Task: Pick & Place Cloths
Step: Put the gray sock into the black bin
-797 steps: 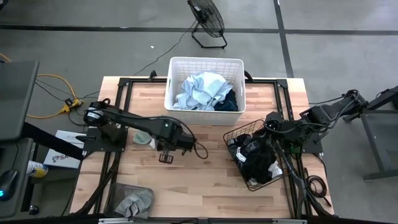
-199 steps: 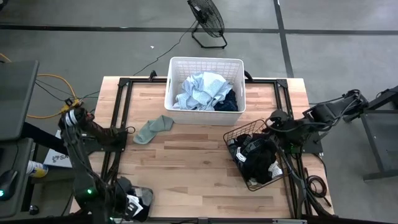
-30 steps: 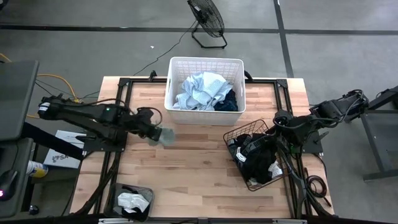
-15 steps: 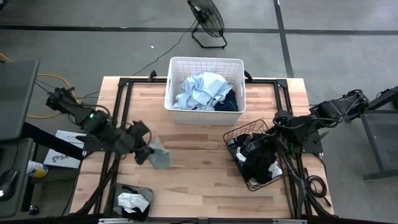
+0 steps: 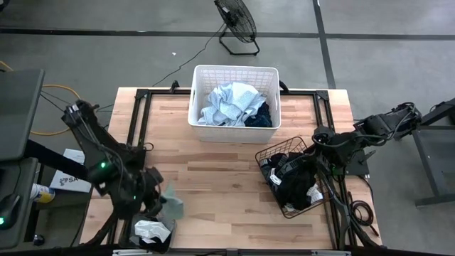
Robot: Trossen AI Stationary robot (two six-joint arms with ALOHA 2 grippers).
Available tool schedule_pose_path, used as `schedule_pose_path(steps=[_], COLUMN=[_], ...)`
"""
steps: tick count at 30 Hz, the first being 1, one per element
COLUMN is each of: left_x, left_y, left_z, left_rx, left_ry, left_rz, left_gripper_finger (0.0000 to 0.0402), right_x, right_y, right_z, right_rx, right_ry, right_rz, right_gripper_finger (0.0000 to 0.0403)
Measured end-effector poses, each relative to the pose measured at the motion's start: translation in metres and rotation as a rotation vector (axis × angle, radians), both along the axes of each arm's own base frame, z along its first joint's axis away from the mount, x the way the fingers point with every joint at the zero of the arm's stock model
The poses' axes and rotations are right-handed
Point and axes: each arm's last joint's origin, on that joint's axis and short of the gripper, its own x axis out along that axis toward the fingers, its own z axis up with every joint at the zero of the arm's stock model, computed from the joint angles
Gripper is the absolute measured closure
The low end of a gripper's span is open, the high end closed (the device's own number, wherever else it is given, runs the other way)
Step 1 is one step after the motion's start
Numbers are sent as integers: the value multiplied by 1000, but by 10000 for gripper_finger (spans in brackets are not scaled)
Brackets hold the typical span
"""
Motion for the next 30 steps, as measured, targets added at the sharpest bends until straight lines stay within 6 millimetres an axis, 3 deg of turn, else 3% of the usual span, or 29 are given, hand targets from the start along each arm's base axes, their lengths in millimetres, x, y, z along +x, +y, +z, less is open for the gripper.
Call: schedule_pose_path(steps=[17, 30], left_x=[-31, -34], left_y=[-71, -112], left_z=[-32, -90], left_rx=[-161, -85], left_ry=[186, 391], left_rz=[46, 260], left_gripper_finger=[382, 380], right_x=[0, 3], right_y=[0, 1], right_z=[0, 2], right_rx=[0, 6], right_ry=[0, -29], right_rz=[-1, -1], right_gripper_finger=[269, 269])
